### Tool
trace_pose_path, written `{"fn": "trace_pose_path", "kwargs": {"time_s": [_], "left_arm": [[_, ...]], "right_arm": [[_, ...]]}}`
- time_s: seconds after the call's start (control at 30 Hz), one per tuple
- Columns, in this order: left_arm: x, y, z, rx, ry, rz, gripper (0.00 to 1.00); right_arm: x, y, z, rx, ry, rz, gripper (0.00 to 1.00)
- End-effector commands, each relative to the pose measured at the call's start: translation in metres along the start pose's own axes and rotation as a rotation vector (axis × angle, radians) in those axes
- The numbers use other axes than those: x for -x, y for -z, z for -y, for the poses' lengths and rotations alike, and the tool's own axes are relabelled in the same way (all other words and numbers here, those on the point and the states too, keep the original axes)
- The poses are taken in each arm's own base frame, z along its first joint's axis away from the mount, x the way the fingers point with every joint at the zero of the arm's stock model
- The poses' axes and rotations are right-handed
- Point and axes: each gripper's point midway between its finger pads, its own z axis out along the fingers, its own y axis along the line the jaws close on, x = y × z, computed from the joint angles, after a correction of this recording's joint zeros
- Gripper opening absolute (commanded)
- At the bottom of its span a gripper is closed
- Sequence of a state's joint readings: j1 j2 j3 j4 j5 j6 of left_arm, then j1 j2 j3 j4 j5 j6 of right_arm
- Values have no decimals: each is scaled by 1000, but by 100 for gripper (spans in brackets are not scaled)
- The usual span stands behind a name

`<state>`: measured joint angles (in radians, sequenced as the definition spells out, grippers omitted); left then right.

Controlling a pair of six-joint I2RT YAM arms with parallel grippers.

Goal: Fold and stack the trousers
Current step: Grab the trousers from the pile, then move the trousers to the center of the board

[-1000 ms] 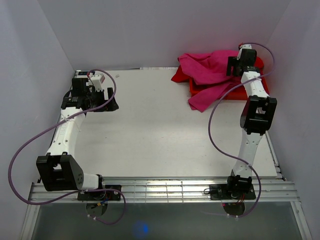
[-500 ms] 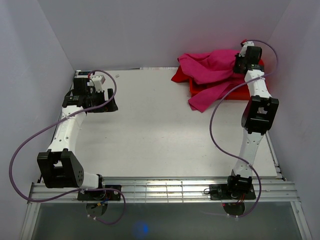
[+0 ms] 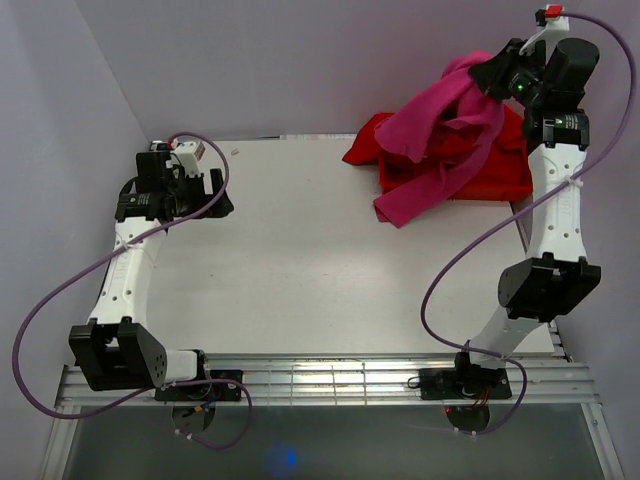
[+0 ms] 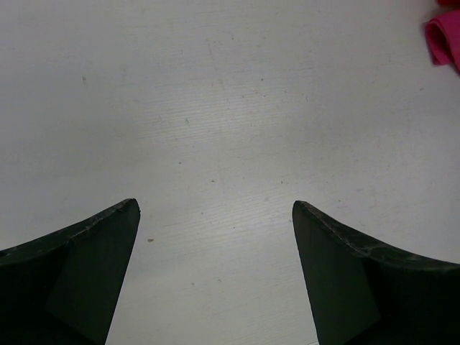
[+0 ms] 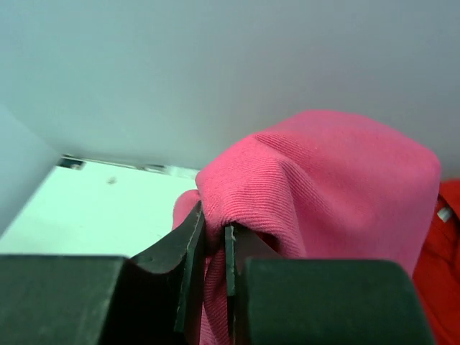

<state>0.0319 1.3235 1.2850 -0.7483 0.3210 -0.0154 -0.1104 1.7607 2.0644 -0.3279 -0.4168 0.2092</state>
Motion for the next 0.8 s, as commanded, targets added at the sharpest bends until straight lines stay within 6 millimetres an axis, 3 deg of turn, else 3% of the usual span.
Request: {"fn": "trace_pose_path", "kwargs": {"time_s": [0.0, 0.2, 0.3, 0.5, 0.63, 0.67, 0.73, 0.77], "left_arm": [[28, 32, 16, -32, -42, 117, 98], [44, 56, 30, -68, -72, 182, 98], [51, 68, 42, -118, -98, 217, 98], [61, 92, 73, -260, -188, 287, 98], [64, 104, 87, -324, -227, 319, 98], [64, 107, 89, -336, -235, 326, 98], [58, 106, 94, -372, -261, 325, 98], [55, 106, 95, -383, -270, 324, 98]], "right_arm": [[89, 49, -92, 285, 73, 245, 8], [161, 114, -166, 384, 177, 495, 8], [182, 137, -186, 411, 165, 570, 8], [196, 163, -228, 531, 32, 625, 8], [172, 155, -254, 622, -86, 537, 8], [144, 136, -262, 644, -135, 454, 8], [113, 121, -268, 639, -170, 378, 8], [70, 101, -275, 642, -208, 275, 8]]}}
